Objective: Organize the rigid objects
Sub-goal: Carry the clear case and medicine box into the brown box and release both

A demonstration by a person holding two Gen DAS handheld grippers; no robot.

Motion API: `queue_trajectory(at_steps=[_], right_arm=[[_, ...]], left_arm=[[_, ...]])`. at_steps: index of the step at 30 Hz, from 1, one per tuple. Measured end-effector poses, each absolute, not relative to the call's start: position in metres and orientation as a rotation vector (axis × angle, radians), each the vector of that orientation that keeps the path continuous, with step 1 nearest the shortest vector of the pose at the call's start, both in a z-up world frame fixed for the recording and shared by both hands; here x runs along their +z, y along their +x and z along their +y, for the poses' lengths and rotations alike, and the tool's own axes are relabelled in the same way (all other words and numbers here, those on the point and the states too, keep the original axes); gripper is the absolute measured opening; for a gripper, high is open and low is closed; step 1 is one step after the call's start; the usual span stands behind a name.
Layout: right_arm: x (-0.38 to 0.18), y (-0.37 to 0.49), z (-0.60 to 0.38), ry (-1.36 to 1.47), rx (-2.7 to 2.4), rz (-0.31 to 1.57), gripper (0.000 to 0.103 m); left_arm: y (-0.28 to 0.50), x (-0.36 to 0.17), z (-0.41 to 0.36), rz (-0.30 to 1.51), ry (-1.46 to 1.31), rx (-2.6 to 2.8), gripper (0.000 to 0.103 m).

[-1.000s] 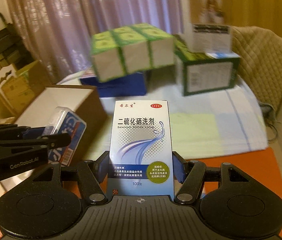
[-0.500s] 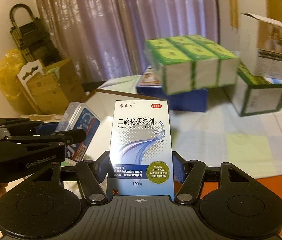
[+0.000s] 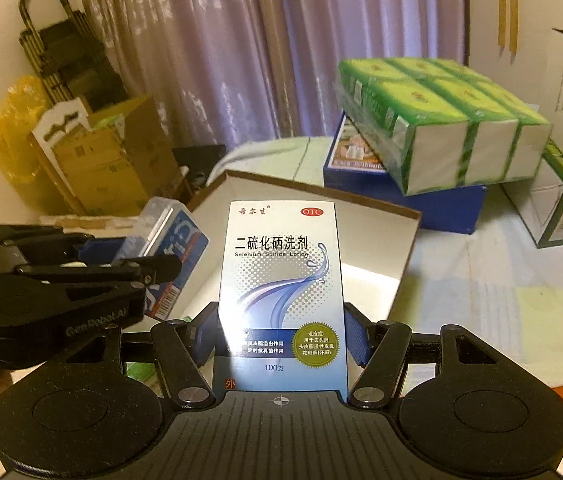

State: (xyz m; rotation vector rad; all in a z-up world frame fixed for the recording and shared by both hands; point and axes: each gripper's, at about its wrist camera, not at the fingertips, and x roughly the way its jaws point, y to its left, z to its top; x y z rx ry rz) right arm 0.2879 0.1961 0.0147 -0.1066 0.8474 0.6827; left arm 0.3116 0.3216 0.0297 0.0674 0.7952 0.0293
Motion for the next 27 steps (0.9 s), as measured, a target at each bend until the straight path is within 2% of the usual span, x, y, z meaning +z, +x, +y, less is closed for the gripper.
queue_trajectory(at_steps=[17,18,20,22,23,25,27], right_arm=[[-0.041,0.336,0.231,-0.192,0.561,0.955,0.06],[-0.042,0.338,0.232,-0.195,0.558,0.948,0.06],[-0.047,0.34,0.236,-0.223,0.548,0.92,0.061],[-0.056,0.344,0.24,-0.269,0.511,0.941,0.064],[-0.057,0.343,0.24,-0.276,0.53,0.932,0.07],[-0.057,0.339,0.24,-0.287,0.57,0.933,0.075],[-0.058,0.336,0.238,-0.291,0.582,0.929,0.075]], left_arm=[[0.379,-0.03,0.34,0.908,0.019,-0.041,0.026],[0.383,-0.033,0.342,0.916,0.001,-0.059,0.027],[0.389,-0.041,0.346,0.94,-0.018,-0.06,0.045],[0.388,-0.048,0.344,0.952,0.013,-0.033,0.047],[0.386,-0.05,0.344,0.953,0.026,-0.034,0.047],[0.383,-0.053,0.346,0.964,0.018,-0.04,0.047],[0.379,-0.053,0.346,0.97,0.019,-0.041,0.047]])
